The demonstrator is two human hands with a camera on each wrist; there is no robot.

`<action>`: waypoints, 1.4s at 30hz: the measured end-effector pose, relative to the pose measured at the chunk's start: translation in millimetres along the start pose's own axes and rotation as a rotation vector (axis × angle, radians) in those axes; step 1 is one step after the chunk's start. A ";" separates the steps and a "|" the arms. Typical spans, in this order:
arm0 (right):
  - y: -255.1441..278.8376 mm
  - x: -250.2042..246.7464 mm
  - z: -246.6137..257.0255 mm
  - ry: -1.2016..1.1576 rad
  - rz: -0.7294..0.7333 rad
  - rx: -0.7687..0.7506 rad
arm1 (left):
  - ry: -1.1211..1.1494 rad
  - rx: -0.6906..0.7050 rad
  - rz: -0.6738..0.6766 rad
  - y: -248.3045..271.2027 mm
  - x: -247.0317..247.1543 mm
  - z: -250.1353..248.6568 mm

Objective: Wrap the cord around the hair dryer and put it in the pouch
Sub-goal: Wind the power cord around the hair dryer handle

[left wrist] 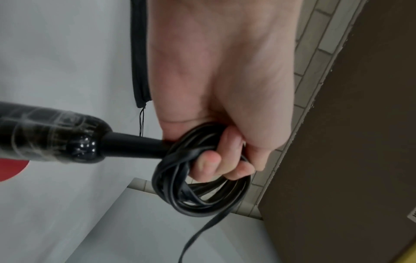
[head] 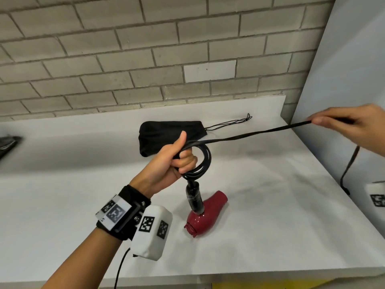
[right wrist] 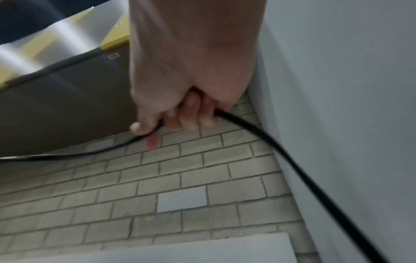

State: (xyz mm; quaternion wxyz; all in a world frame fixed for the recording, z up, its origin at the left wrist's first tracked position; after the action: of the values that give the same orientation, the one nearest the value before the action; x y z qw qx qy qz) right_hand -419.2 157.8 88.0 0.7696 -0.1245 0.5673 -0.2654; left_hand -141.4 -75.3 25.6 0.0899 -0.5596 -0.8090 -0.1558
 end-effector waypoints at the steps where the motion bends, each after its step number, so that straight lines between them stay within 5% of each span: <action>1: 4.3 5.4 8.1 0.136 -0.015 -0.005 | 0.026 -0.005 0.017 -1.9 1.5 0.9; 4: 18.1 35.9 43.6 0.419 -0.016 -0.108 | 0.156 -0.001 0.080 -4.5 1.6 0.7; 8: 41.5 85.4 93.9 0.561 0.206 -0.389 | 0.211 0.042 0.099 -2.7 -0.3 1.6; 12: 56.1 116.0 138.0 0.394 0.372 -0.626 | 0.110 0.068 0.064 -0.3 4.8 1.8; 20: 19.2 94.7 207.1 0.081 0.225 -0.864 | -0.124 0.071 0.028 0.9 25.0 3.5; 26: -31.6 59.1 220.2 -0.004 0.020 -0.790 | -0.292 0.106 0.134 9.3 49.6 2.5; 30: -53.6 48.9 202.6 -0.039 -0.028 -0.666 | -0.198 0.050 0.179 9.4 47.9 7.9; 38: -66.7 67.3 163.7 -0.179 -0.030 -0.394 | -0.049 -0.015 0.199 7.7 51.4 12.2; 42: -56.7 93.9 146.6 -0.322 0.123 -0.220 | -0.141 0.074 0.035 7.5 44.4 6.3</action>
State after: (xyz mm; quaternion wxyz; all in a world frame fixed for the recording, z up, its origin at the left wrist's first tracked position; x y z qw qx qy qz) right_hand -276.4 43.2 87.8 0.8468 -0.2135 0.4691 -0.1311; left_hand -150.1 -31.7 35.0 0.0559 -0.5795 -0.8086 -0.0846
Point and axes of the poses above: each hand's wrist, its own y-axis away from the middle knuckle, its own x-axis out of the palm, z = x × y, the point moved 4 cm from there along -y, towards the middle knuckle, and after that the axes turned 9 degrees about -x, right-handed, at the moved point
